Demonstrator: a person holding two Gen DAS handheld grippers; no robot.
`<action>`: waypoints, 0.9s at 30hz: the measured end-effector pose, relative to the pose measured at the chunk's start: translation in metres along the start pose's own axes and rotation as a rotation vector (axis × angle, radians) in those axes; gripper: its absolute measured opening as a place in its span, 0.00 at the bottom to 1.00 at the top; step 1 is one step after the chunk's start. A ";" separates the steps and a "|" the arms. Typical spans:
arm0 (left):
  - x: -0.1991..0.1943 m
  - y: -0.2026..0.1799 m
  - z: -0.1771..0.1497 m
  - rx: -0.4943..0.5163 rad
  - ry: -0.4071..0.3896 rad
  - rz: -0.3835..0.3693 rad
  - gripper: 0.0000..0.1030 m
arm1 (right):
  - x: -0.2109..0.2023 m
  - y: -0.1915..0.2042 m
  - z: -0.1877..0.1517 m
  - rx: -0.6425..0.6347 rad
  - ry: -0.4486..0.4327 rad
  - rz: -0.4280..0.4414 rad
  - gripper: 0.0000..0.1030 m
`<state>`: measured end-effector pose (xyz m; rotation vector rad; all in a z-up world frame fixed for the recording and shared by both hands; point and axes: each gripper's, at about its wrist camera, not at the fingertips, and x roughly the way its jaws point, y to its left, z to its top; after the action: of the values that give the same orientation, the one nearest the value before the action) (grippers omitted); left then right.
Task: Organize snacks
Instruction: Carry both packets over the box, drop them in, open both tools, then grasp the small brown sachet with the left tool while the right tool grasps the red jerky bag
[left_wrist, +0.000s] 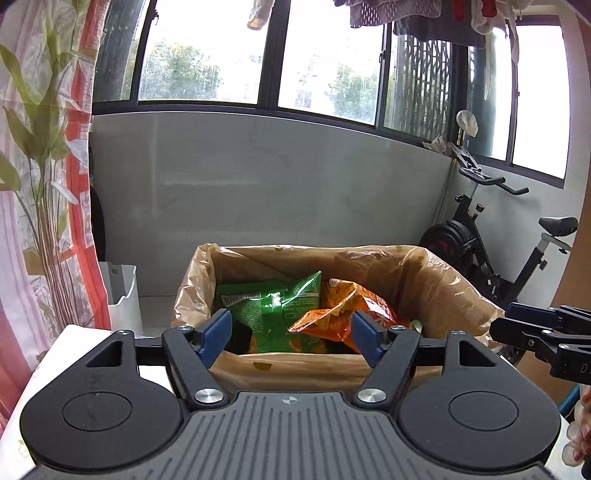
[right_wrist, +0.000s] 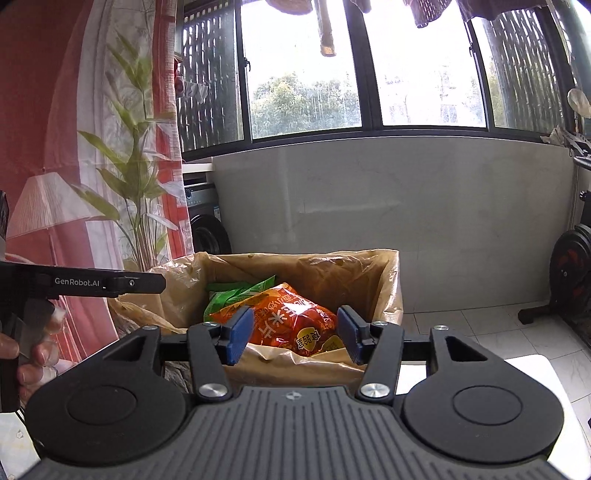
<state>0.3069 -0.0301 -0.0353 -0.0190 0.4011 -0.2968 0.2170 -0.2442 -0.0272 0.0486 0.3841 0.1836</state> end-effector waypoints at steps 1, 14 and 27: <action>-0.006 -0.002 -0.005 0.001 0.002 -0.011 0.71 | -0.004 0.001 -0.003 -0.004 -0.003 -0.005 0.53; -0.020 -0.046 -0.098 -0.052 0.167 -0.087 0.66 | -0.031 -0.005 -0.089 0.017 0.142 -0.066 0.53; 0.036 -0.087 -0.182 0.015 0.463 -0.160 0.67 | -0.042 -0.020 -0.171 -0.006 0.277 -0.119 0.52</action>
<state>0.2436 -0.1160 -0.2096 0.0329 0.8594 -0.4641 0.1181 -0.2700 -0.1718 -0.0059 0.6610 0.0739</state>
